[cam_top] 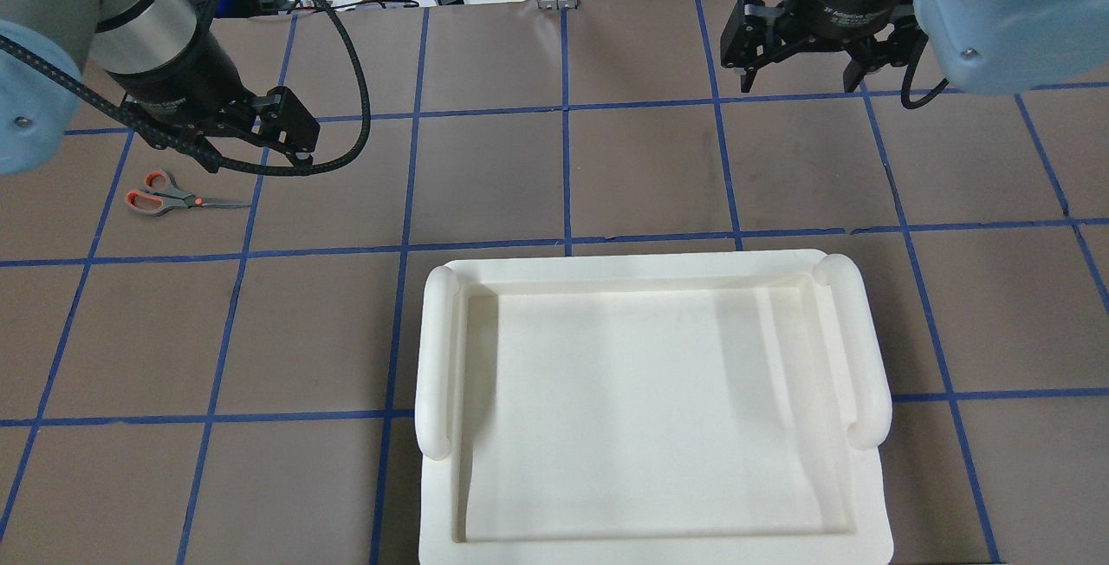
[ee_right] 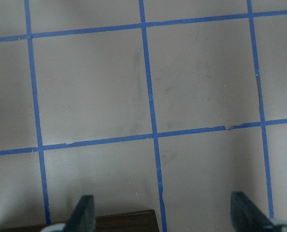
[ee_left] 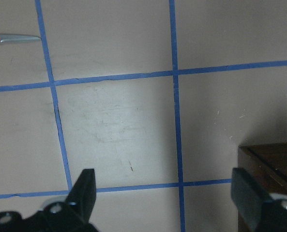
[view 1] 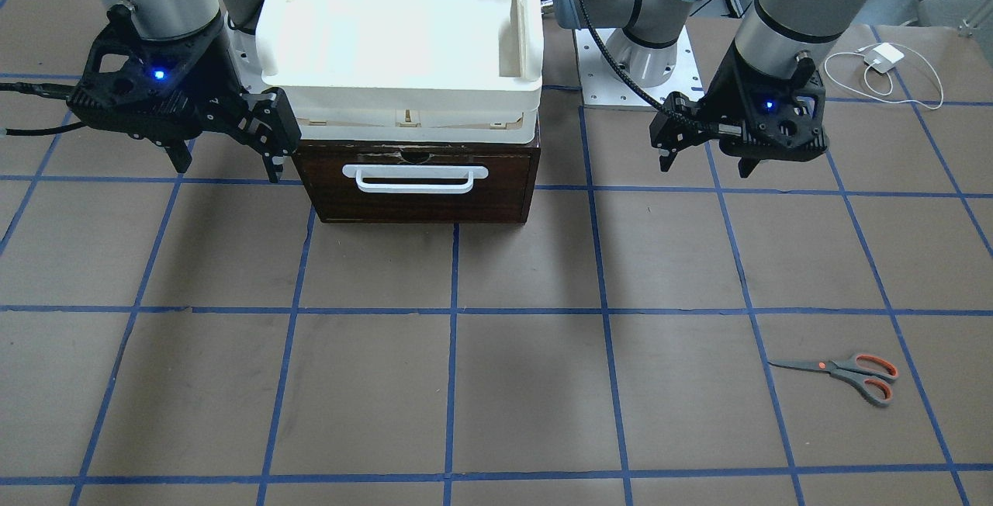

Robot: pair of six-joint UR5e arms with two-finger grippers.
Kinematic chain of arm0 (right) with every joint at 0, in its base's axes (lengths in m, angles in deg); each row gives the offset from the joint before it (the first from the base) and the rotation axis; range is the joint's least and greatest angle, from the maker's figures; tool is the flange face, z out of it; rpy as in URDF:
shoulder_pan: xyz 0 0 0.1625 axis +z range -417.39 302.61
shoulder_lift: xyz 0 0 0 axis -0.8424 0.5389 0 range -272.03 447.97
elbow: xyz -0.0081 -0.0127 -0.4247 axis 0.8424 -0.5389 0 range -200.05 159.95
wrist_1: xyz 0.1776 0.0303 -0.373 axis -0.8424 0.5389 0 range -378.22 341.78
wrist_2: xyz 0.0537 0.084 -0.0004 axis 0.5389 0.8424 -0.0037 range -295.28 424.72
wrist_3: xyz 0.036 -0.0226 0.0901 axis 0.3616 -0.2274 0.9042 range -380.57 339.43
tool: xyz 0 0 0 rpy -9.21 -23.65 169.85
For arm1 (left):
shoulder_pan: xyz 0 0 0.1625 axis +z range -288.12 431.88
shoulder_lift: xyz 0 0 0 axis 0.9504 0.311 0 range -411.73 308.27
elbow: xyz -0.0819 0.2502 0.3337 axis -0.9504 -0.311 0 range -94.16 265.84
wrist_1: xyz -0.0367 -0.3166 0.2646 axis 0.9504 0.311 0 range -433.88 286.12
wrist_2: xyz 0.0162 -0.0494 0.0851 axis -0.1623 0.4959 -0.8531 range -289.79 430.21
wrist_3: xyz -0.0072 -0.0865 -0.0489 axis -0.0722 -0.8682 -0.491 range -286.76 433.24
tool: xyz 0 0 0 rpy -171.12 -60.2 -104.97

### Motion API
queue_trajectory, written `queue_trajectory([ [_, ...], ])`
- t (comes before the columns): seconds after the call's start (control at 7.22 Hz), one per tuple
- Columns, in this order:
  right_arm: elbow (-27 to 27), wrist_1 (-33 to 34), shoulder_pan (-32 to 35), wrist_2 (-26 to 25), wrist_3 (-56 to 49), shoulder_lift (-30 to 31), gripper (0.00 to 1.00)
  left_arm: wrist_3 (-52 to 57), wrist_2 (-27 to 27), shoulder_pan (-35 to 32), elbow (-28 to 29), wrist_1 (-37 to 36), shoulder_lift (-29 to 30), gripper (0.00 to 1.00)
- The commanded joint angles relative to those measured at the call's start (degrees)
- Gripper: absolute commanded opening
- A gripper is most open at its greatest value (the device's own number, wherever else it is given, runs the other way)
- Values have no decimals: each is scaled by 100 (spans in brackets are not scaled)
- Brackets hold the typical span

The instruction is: Place scissors in drawer with both arms

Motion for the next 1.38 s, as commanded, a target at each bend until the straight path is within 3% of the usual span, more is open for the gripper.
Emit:
queue_trajectory([
  [0.0,23,1,0,38,-223,1,100,0,0,0,9,0,-5,100],
  [0.28,5,-69,61,353,-357,-139,100,-26,-9,0,9,0,12,100],
  [0.42,-47,27,183,746,-461,-227,100,0,-26,0,9,9,4,100],
  [0.55,-56,349,324,803,-1306,-254,100,9,-9,43,9,-96,38,100],
  [0.83,-12,21,500,1257,-2270,-403,100,507,-26,149,18,-281,100,100],
  [1.25,-39,-175,580,893,-3944,-483,100,2391,26,1034,18,-623,425,100],
])
